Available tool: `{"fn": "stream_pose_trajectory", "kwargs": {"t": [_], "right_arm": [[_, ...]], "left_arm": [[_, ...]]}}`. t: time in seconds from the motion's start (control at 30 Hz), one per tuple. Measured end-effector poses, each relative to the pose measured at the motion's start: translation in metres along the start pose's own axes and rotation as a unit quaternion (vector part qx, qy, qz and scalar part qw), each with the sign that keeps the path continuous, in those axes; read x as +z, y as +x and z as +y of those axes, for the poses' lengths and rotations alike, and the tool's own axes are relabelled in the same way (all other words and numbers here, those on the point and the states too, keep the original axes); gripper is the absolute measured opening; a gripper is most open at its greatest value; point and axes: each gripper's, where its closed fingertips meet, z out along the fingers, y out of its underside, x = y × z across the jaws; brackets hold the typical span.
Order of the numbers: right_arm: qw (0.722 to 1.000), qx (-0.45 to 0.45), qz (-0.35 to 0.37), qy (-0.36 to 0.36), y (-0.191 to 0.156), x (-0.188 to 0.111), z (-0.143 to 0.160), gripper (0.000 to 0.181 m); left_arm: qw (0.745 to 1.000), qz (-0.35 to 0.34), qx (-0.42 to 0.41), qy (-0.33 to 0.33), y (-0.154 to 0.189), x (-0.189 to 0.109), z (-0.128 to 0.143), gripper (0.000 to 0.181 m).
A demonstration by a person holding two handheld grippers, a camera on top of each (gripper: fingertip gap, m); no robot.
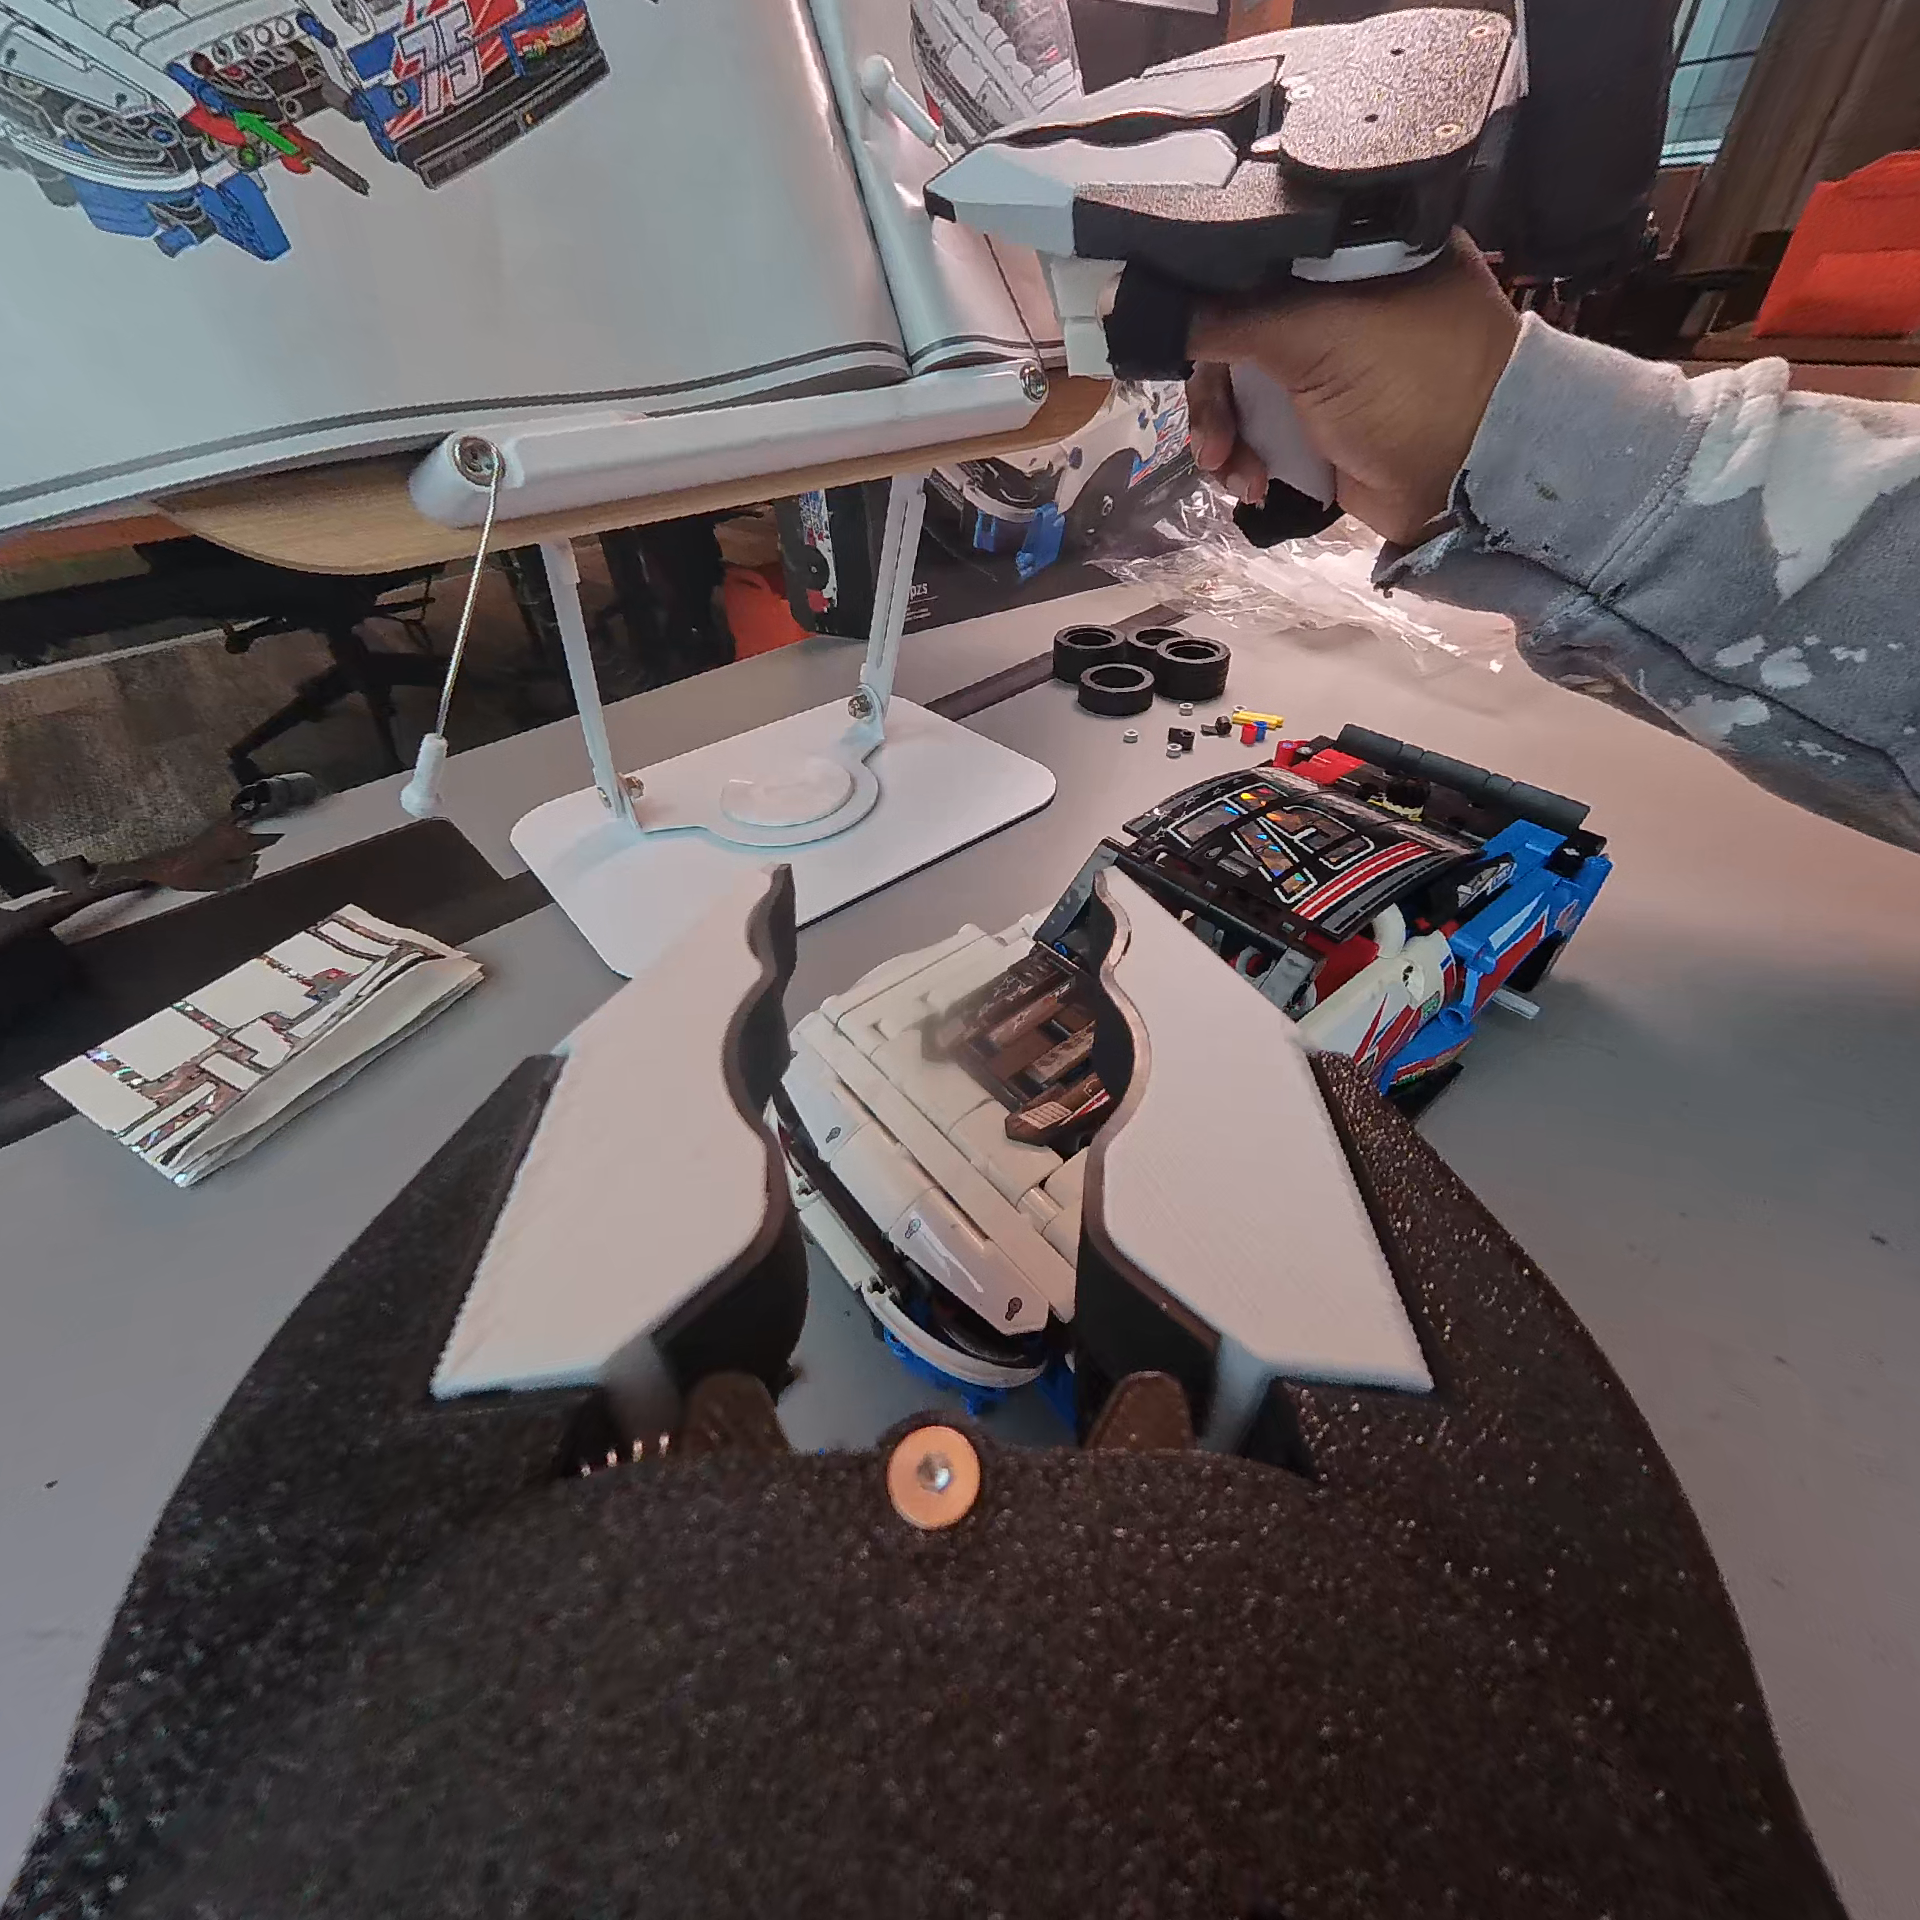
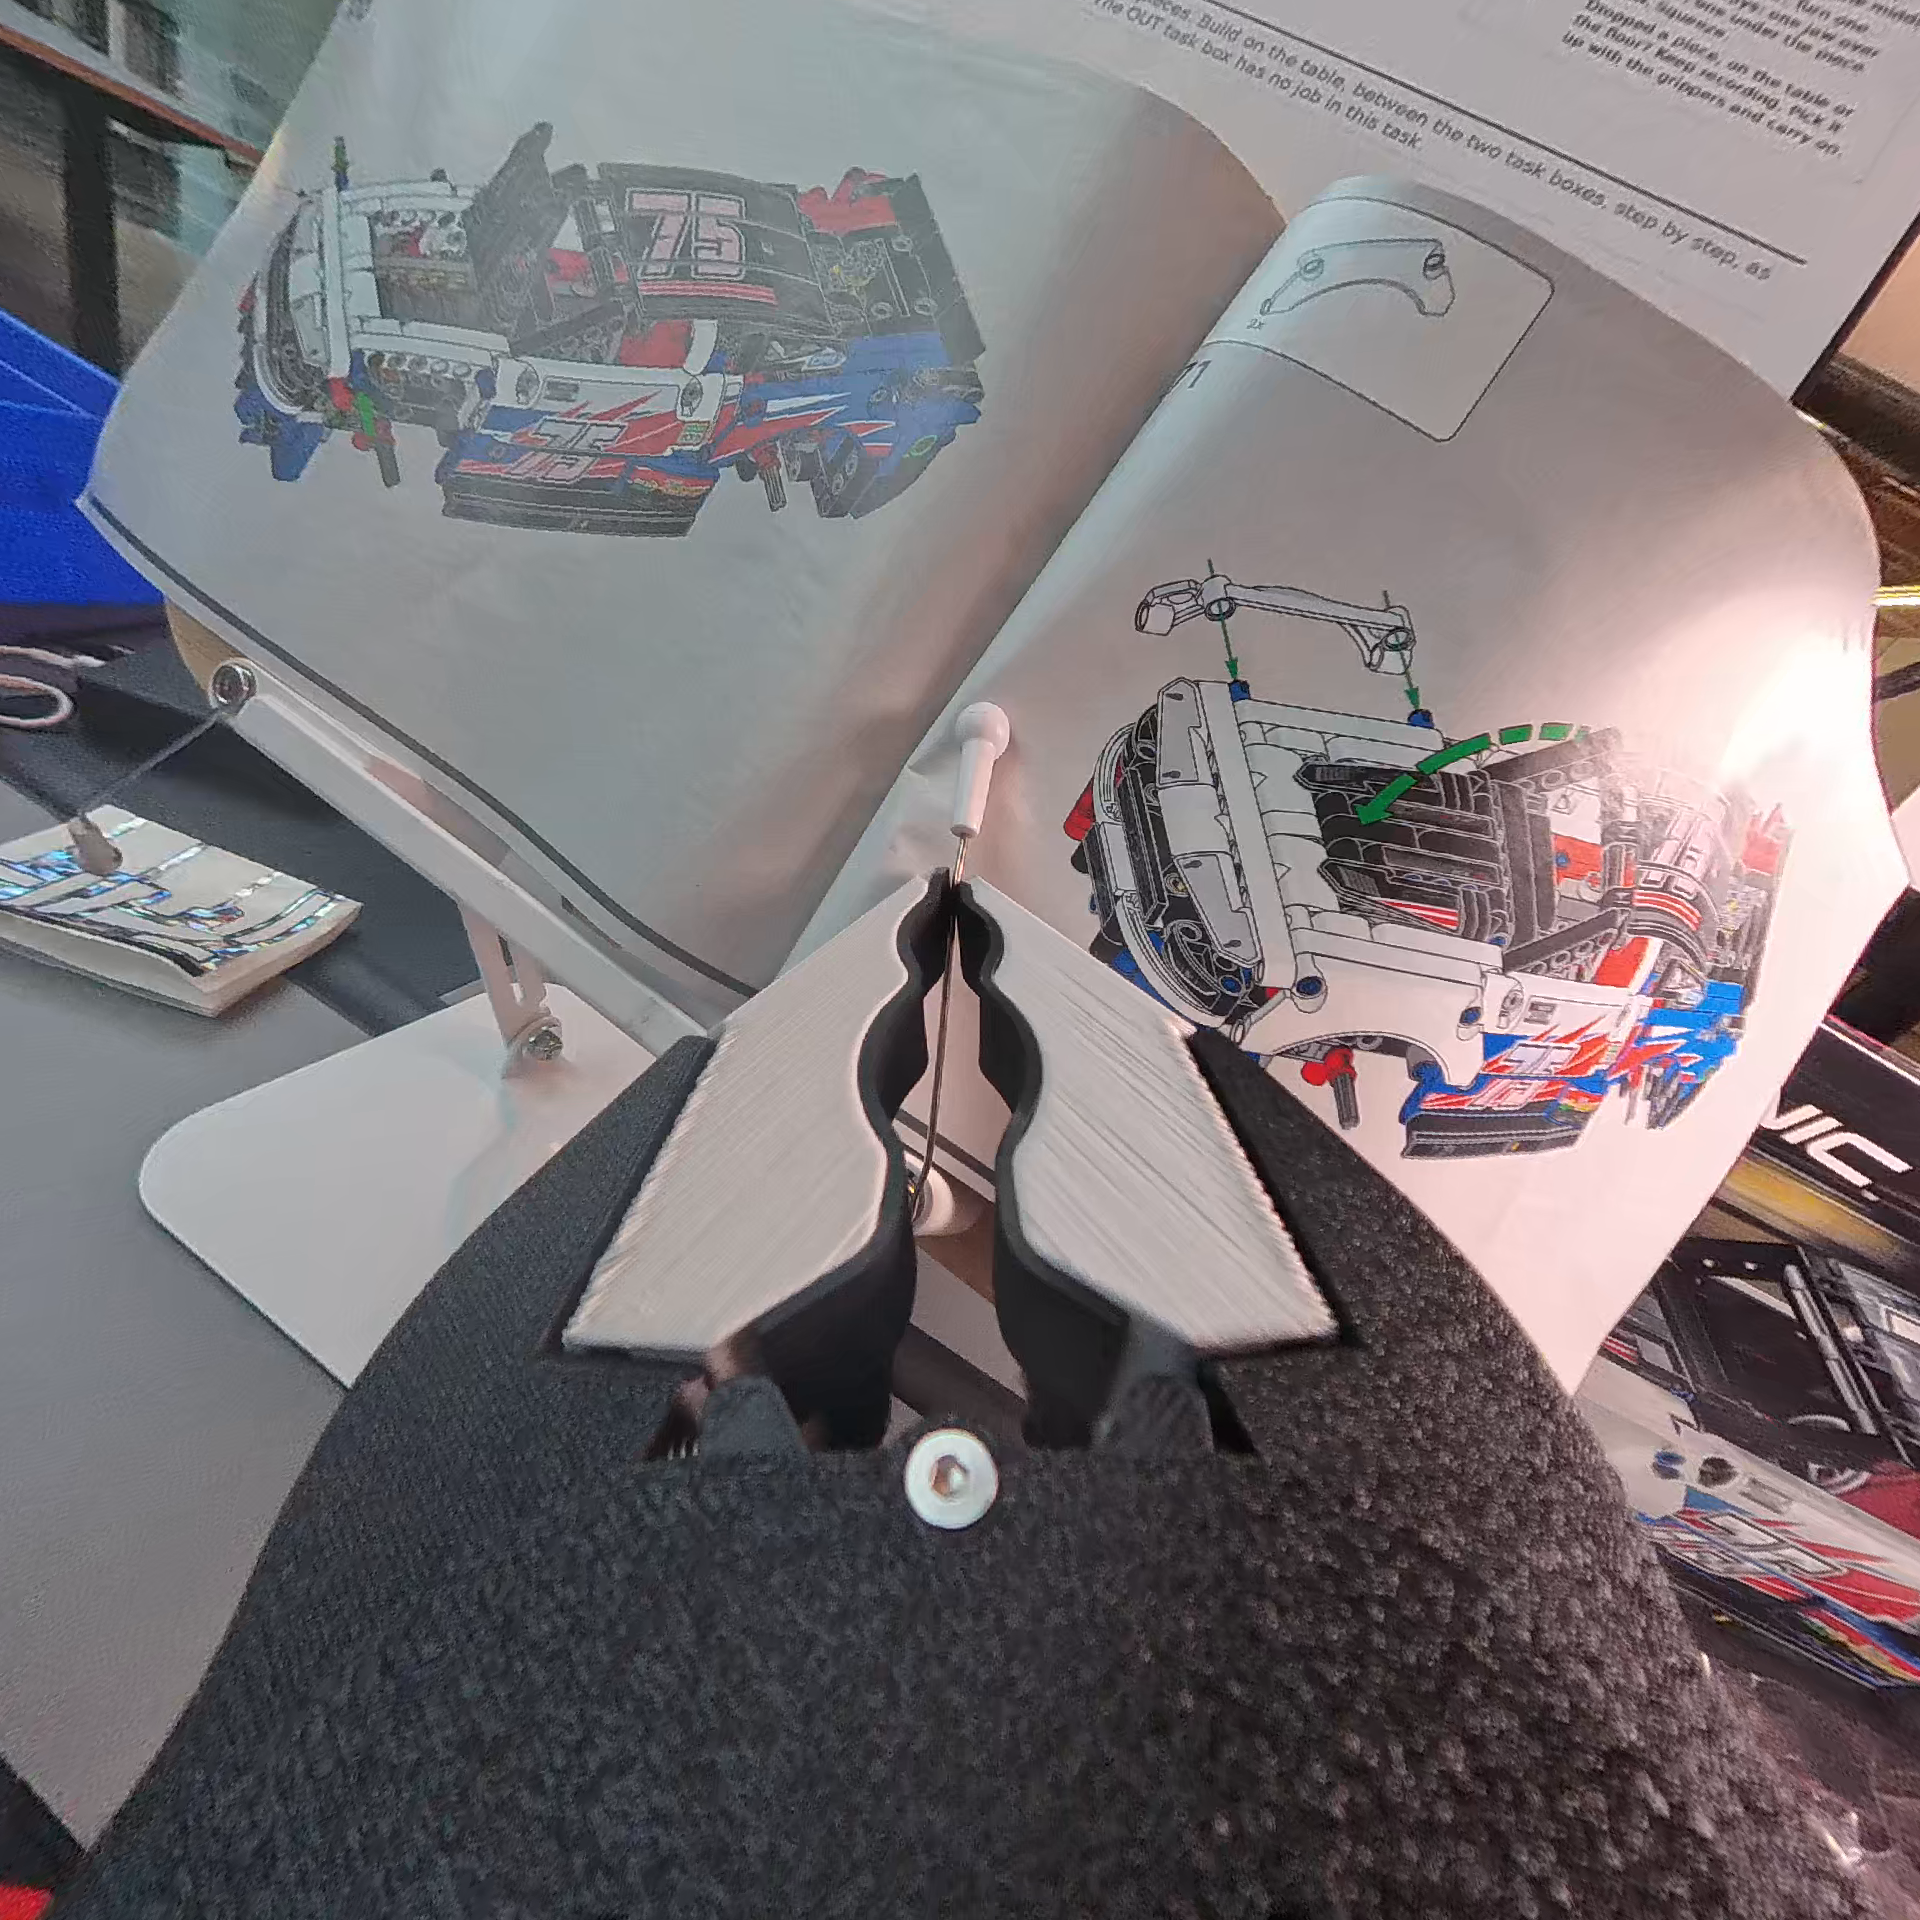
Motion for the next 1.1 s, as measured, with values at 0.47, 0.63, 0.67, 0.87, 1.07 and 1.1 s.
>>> {"fn": "stream_pose_trajectory", "kwargs": {"t": [0.47,0.63,0.67,0.87,1.07,1.1], "right_arm": [[1.000,-0.004,0.013,-0.014,0.001,-0.003,0.003,0.009],[1.000,0.005,0.020,-0.023,0.005,-0.001,0.006,0.006],[1.000,0.001,0.020,-0.023,0.004,-0.001,0.006,0.004],[1.000,0.012,0.012,-0.015,0.001,-0.006,-0.001,0.011],[0.999,0.016,0.002,0.036,-0.009,-0.016,-0.030,0.018],[0.999,0.014,-0.005,0.040,-0.014,-0.016,-0.034,0.019]], "left_arm": [[1.000,-0.001,0.005,-0.001,0.002,-0.001,0.000,0.055],[1.000,-0.004,0.004,0.002,0.000,-0.002,-0.002,0.055],[1.000,-0.004,0.003,0.003,0.000,-0.002,-0.002,0.055],[1.000,-0.002,0.002,0.007,0.000,-0.003,-0.004,0.055],[1.000,-0.011,-0.001,0.016,-0.004,-0.005,-0.008,0.056],[1.000,-0.017,0.000,0.019,-0.006,-0.006,-0.009,0.056]]}}
